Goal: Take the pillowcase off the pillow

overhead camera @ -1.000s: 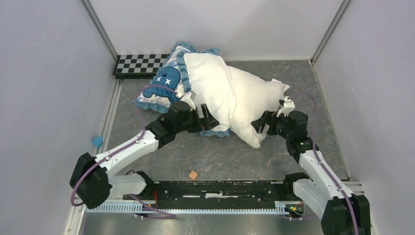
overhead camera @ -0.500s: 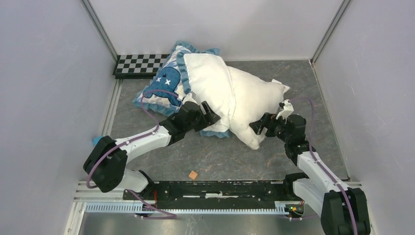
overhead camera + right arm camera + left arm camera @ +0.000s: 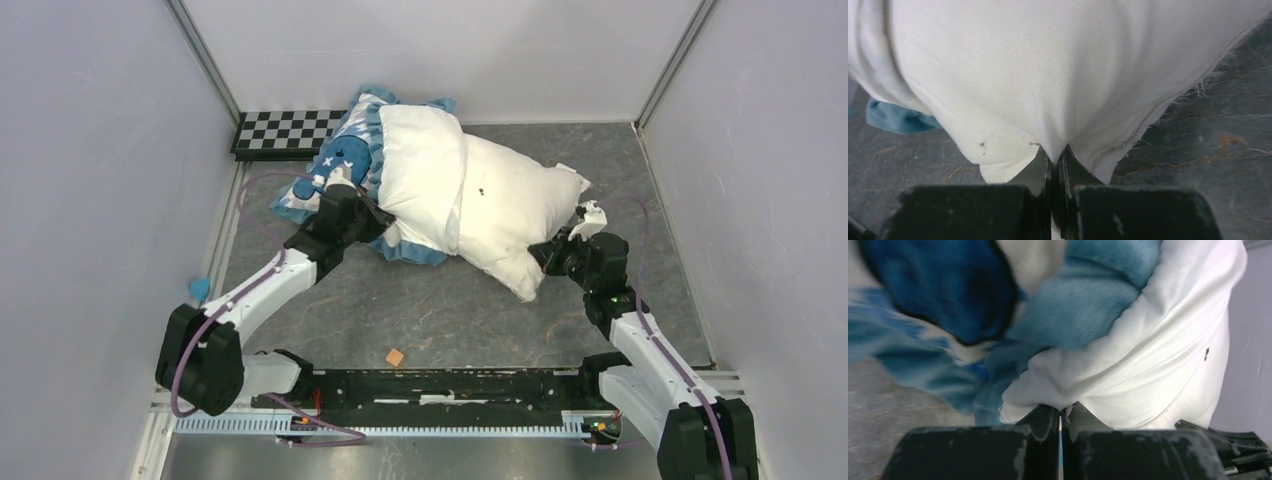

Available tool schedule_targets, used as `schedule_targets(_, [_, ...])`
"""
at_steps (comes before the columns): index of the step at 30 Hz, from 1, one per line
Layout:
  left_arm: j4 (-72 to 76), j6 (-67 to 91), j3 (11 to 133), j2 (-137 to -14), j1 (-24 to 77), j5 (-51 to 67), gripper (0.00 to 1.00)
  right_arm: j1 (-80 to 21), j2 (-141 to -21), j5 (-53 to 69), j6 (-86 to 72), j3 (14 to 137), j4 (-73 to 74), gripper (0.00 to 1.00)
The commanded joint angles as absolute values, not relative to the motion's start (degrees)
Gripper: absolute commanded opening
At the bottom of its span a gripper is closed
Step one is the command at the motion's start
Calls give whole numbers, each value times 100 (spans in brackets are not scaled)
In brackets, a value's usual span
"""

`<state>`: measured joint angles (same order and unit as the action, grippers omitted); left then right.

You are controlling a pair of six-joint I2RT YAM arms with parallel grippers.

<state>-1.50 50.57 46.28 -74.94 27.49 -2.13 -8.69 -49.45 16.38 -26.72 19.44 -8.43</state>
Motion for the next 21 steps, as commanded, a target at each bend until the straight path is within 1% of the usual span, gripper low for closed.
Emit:
schedule_targets(1, [-986,4601,4936,-6683,2067,-363,2,-784,-4826,299,-2195,2600,50,0])
schedule_targets(4, [-1431,4694,4889,-6161,1593,-500,2,-659,-4765,-503,-2074,2948,570,0])
schedule_targets(7, [-1678,4675,4773,-5689,1004,-378,2,-482,-4592,-1348,-2068,3056,727,0])
schedule_targets(10, [-2077,4316,4965,-5456,542,-258,2,-342,-4518,-1933,-2274,3076,802,0])
schedule_targets(14, [-2642,3869,5369,-5362,336,-491,2,-279,-4514,-2224,-2695,3108,782,0])
schedule_targets(21, [-2728,3561,5418,-4921,336,-696,2,-278,-4542,-2306,-2567,3370,633,0])
